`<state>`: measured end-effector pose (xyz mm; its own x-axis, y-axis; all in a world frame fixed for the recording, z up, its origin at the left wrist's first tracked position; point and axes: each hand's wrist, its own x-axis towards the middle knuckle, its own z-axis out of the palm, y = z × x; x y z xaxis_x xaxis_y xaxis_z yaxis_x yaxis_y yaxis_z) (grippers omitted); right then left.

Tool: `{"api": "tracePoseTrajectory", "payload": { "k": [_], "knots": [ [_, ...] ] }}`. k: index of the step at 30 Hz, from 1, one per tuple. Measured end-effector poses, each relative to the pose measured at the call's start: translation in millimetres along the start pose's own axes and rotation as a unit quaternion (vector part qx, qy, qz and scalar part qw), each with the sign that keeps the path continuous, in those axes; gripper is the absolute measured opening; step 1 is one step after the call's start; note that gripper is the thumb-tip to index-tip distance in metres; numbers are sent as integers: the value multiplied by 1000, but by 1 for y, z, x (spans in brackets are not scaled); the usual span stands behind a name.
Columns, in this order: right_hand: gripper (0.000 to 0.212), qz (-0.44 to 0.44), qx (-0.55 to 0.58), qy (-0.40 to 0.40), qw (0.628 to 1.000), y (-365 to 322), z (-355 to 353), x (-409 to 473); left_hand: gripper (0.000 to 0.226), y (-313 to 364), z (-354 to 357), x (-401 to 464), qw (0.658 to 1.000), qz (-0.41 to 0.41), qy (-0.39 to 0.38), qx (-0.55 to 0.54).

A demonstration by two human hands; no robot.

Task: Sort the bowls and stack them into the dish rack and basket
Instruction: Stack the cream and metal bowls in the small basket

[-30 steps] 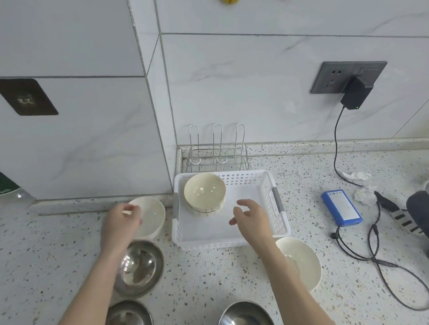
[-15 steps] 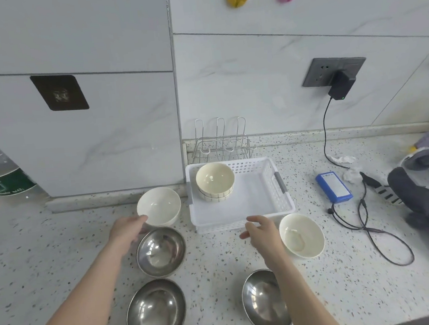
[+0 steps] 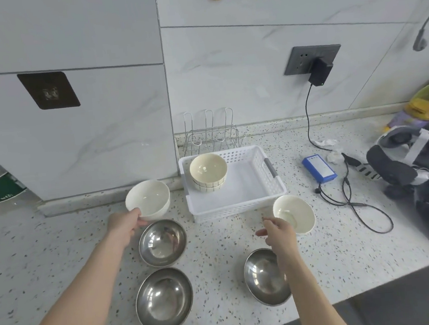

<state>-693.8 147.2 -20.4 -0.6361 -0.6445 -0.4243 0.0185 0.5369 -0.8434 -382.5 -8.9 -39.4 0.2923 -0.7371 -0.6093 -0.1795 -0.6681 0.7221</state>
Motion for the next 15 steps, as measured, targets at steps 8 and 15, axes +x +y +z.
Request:
{"api": "tracePoseTrajectory", "payload": {
  "k": [8, 15],
  "knots": [
    [61, 54, 63, 180, 980, 26, -43, 7, 17, -4, -11, -28, 996, 36, 33, -71],
    [66, 136, 121, 43, 982, 40, -60, 28, 12, -3, 5, -63, 992, 64, 19, -106]
  ]
}}
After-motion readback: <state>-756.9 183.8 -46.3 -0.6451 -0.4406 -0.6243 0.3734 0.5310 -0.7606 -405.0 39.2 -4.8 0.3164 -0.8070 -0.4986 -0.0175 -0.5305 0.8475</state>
